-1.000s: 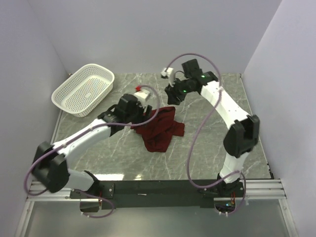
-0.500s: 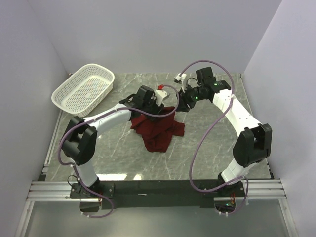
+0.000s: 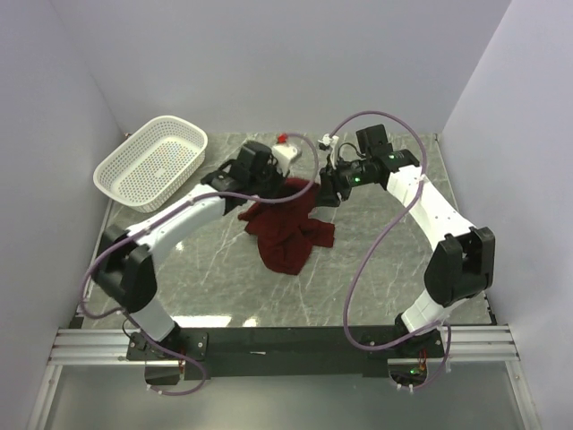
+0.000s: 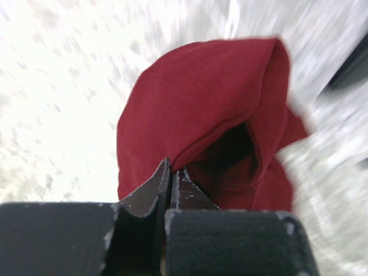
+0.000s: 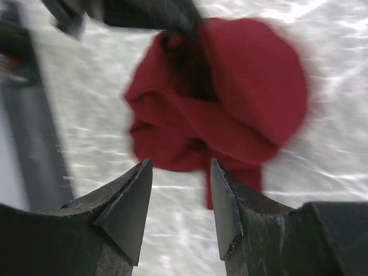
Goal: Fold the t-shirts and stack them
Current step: Flatten the tshirt out
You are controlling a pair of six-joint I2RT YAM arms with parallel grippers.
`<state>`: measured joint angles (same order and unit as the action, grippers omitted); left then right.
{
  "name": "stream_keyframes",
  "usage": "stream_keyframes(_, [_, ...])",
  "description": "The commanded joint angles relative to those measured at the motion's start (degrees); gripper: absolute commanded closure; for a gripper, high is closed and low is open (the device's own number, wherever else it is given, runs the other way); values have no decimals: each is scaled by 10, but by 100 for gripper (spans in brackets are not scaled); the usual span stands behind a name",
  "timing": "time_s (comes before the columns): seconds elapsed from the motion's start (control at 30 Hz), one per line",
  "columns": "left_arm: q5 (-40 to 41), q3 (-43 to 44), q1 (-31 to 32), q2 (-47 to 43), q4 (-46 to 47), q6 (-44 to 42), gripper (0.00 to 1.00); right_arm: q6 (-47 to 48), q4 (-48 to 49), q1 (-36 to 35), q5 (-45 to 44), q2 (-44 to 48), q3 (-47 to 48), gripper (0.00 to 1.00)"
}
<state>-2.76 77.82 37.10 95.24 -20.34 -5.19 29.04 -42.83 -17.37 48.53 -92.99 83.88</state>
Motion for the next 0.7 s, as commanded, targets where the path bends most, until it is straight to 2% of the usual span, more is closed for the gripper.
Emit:
stream_keyframes(0.0, [-16, 80, 2, -82, 29, 70, 99, -81, 41, -5, 116, 38, -17, 48])
stream_keyframes(0.03, [-19, 100, 2, -85, 17, 76, 99, -108, 56, -7, 134, 47, -36, 48])
stream_keyframes(0.07, [-21, 109, 2, -87, 13, 83, 99, -188, 110, -7, 158, 54, -52, 46])
stream_keyframes(0.13, [-31, 121, 2, -89, 8, 100, 99, -279, 177, -8, 162, 75, -105, 44])
stream_keyframes(0.17, [-33, 123, 2, -91, 7, 111, 99, -352, 218, -10, 148, 82, -119, 41])
stream_keyframes(0.27, [-40, 128, 1, -92, 10, 130, 99, -465, 272, -21, 84, 111, -153, 36])
stream_keyframes(0.47, [-45, 136, 2, -85, 21, 169, 99, -563, 374, -62, -3, 153, -160, 29])
stream_keyframes(0.67, [-73, 124, 2, -91, 38, 199, 99, -592, 375, -86, -81, 113, -137, 32])
